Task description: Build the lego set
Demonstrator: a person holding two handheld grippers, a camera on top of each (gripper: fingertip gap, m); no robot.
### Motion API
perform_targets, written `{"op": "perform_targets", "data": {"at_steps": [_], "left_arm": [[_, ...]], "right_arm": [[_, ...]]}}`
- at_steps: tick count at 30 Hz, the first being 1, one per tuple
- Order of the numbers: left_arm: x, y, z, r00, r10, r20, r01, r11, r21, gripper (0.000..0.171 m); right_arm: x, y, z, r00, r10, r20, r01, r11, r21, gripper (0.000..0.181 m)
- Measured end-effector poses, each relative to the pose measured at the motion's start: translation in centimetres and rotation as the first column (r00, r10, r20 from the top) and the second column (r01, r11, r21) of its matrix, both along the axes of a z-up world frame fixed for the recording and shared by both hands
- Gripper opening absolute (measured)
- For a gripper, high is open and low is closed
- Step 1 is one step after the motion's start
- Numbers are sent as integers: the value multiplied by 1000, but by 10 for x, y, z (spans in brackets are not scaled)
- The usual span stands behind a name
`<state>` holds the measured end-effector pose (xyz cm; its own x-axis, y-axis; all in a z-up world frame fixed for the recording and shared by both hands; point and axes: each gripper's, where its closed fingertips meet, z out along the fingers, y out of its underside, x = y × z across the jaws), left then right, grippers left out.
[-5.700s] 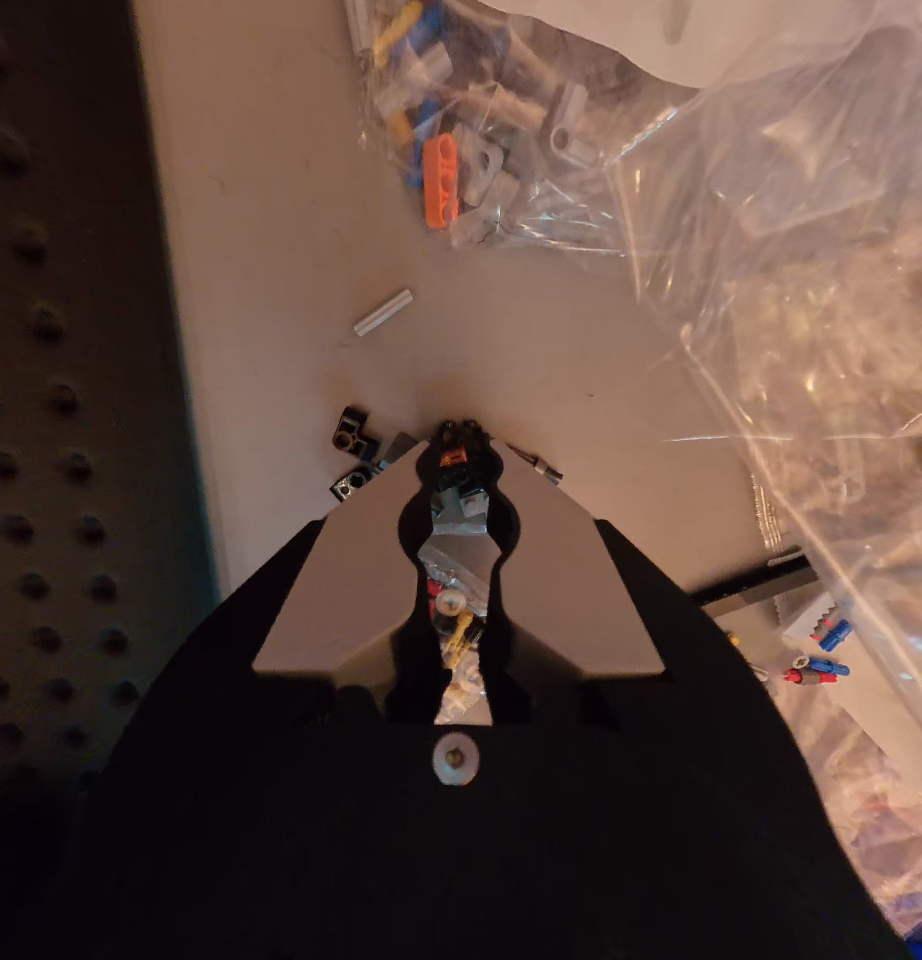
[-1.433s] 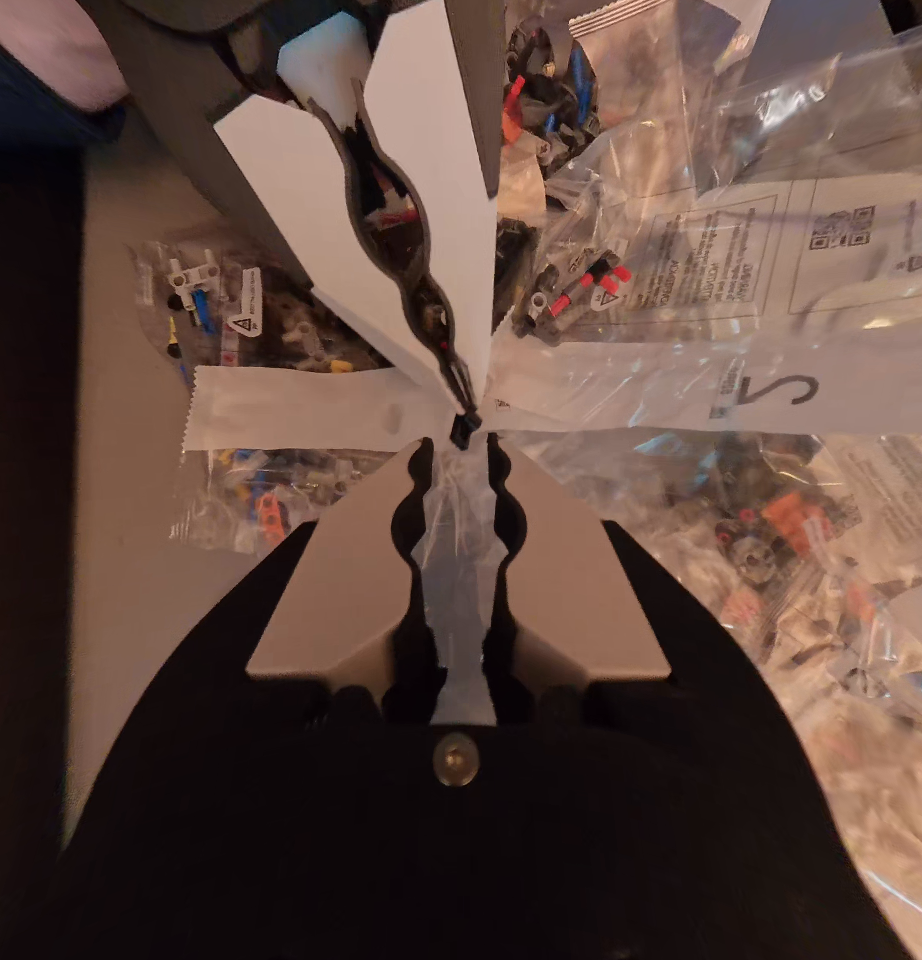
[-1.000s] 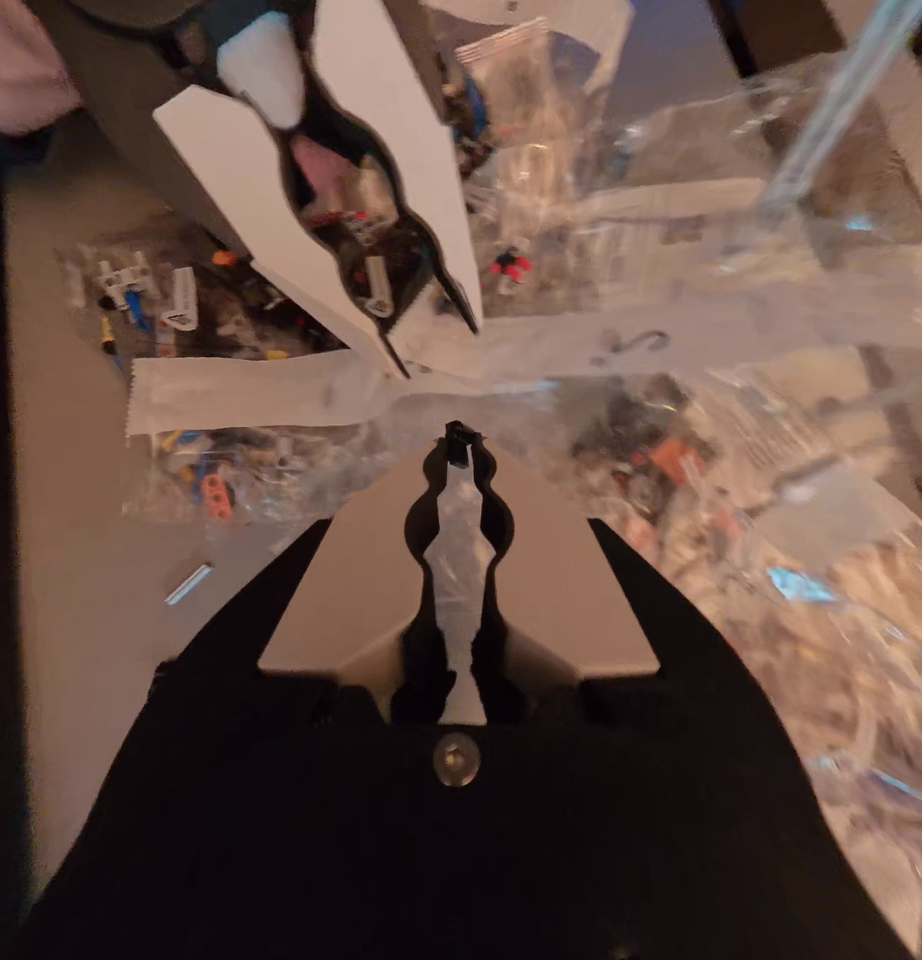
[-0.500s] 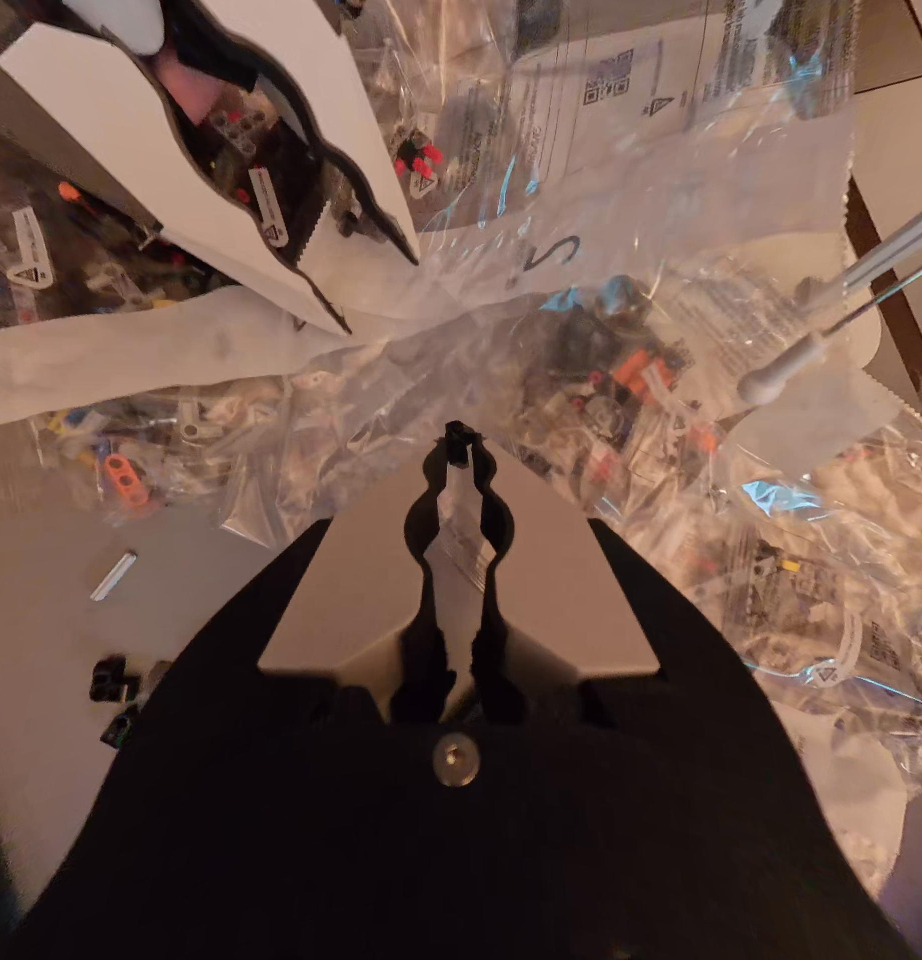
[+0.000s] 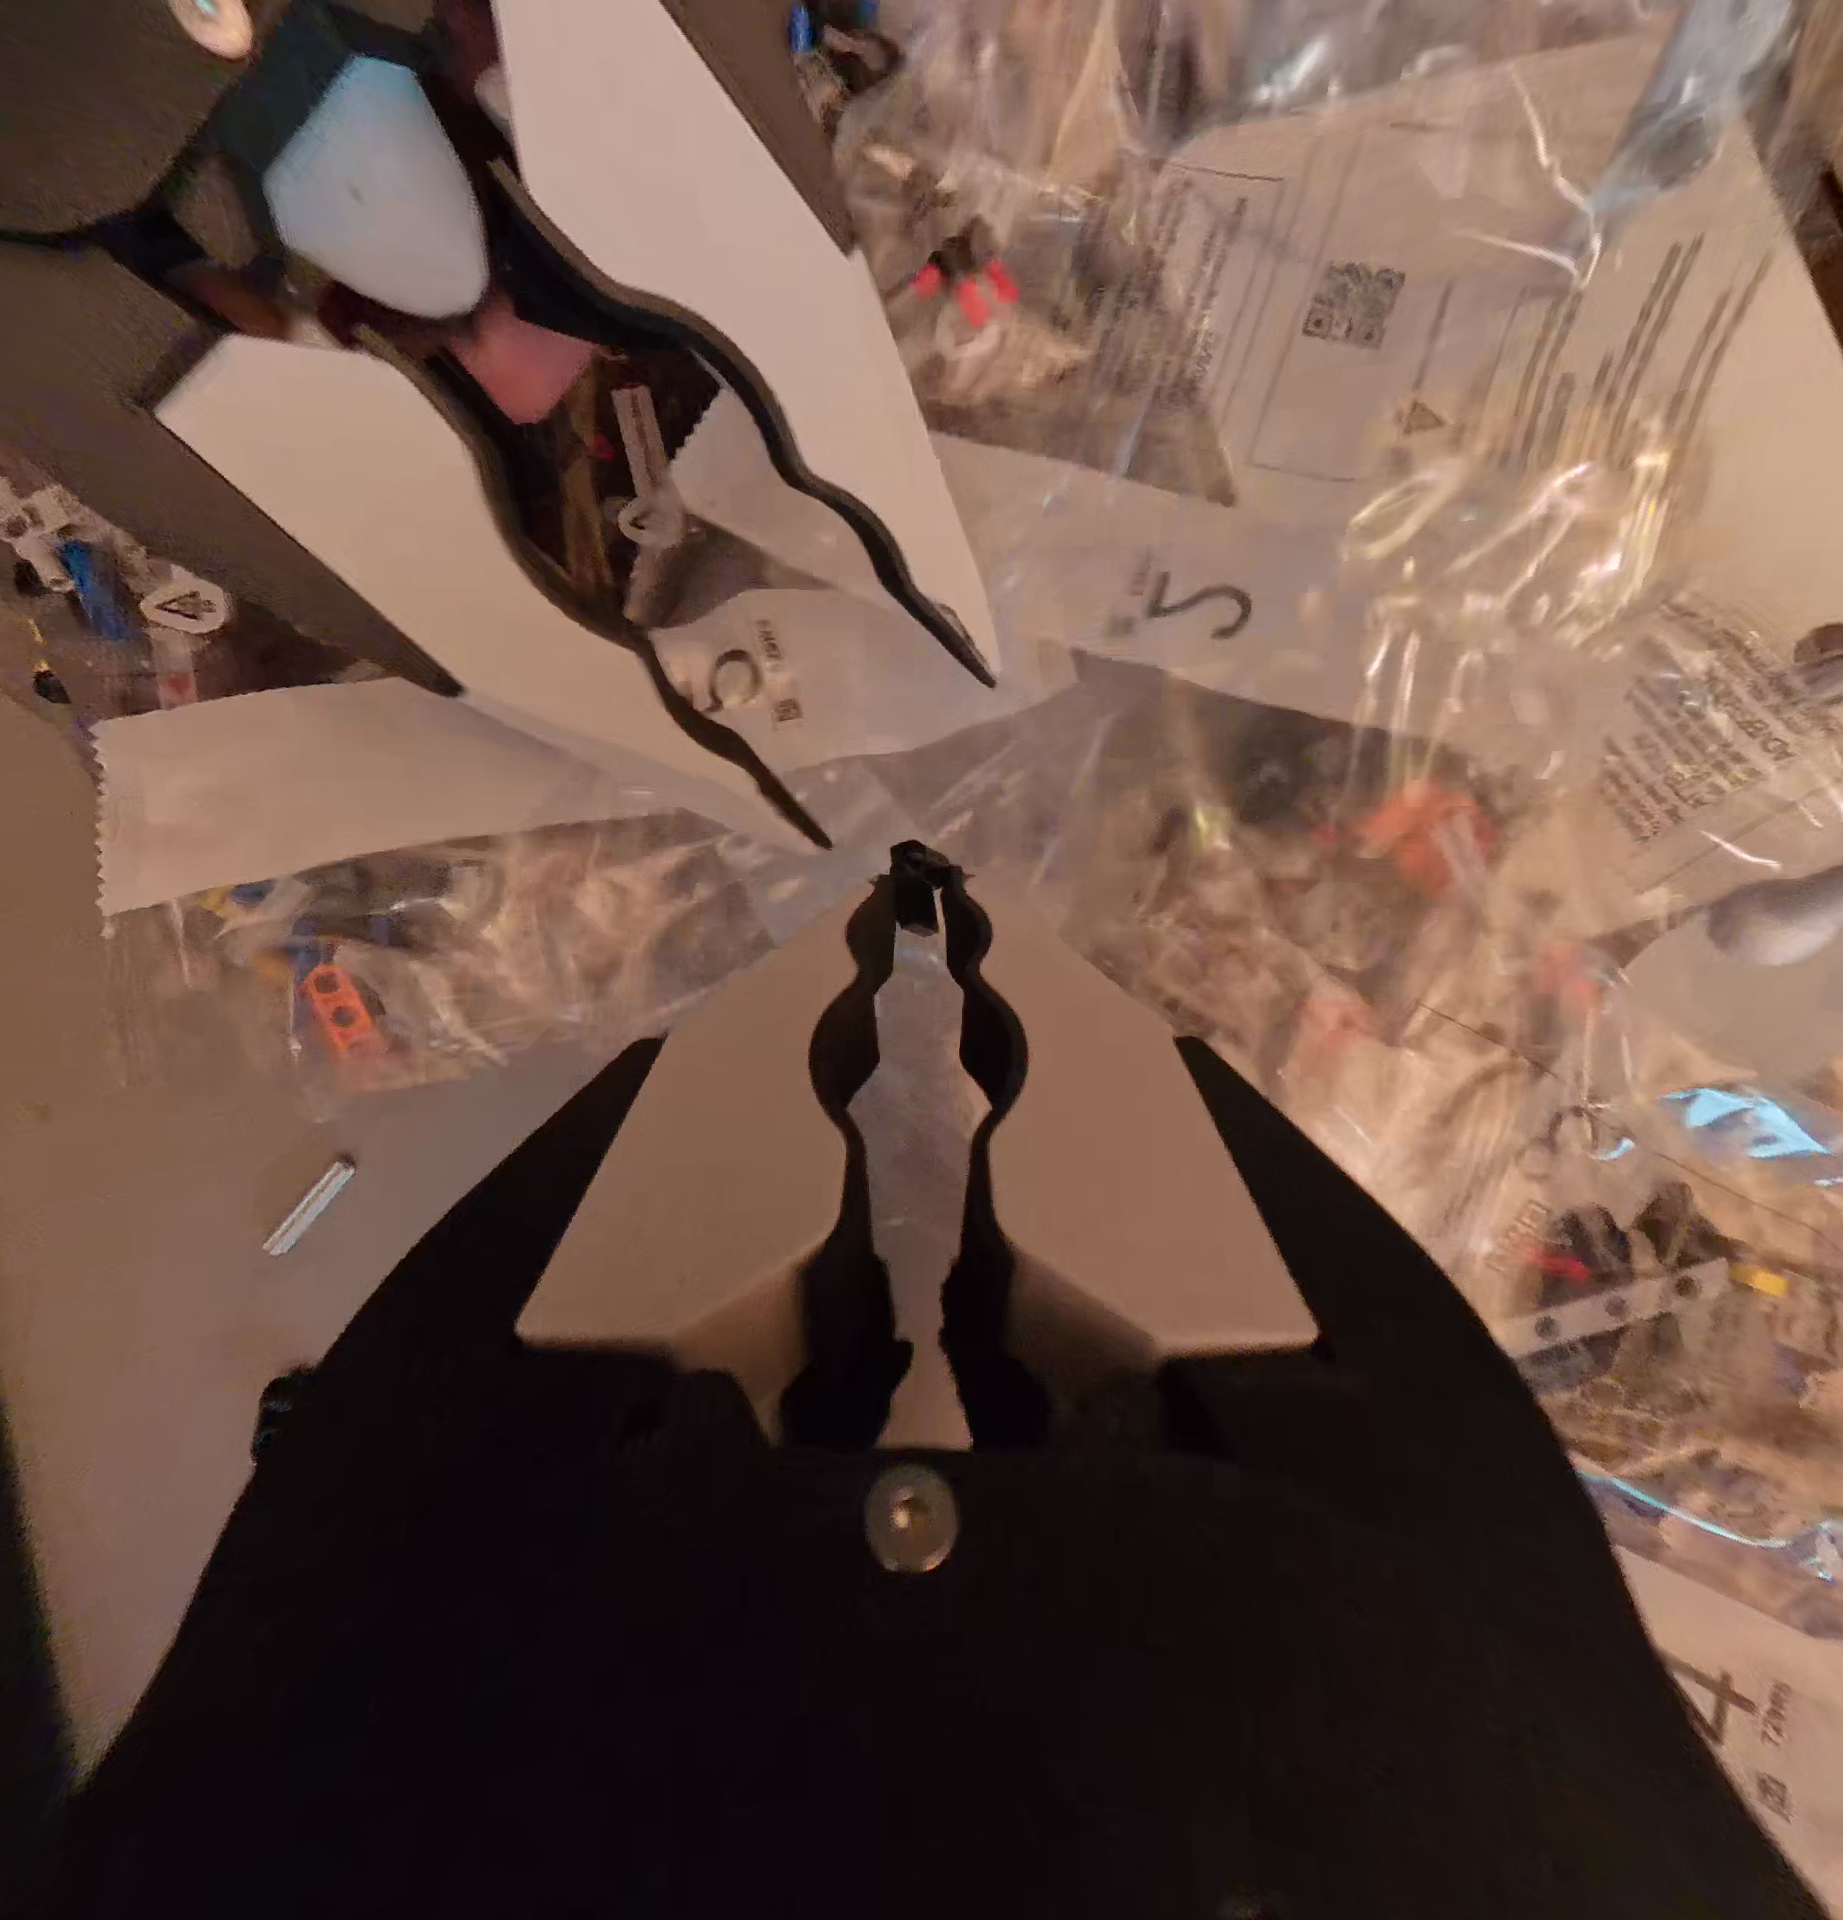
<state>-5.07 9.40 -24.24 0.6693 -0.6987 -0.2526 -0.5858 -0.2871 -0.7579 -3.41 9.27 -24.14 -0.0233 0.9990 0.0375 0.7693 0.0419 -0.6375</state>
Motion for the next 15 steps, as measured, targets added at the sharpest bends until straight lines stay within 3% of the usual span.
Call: {"op": "perform_targets", "data": {"at_steps": [10, 15], "left_arm": [[-1, 1, -15, 996, 12, -84, -15, 999, -28, 8], [-3, 2, -16, 995, 19, -102, -22, 999, -28, 0]], "right_arm": [[1, -7, -1, 1000, 17, 4, -17, 999, -52, 6], [2, -7, -2, 1000, 18, 11, -18, 999, -45, 6]]}}
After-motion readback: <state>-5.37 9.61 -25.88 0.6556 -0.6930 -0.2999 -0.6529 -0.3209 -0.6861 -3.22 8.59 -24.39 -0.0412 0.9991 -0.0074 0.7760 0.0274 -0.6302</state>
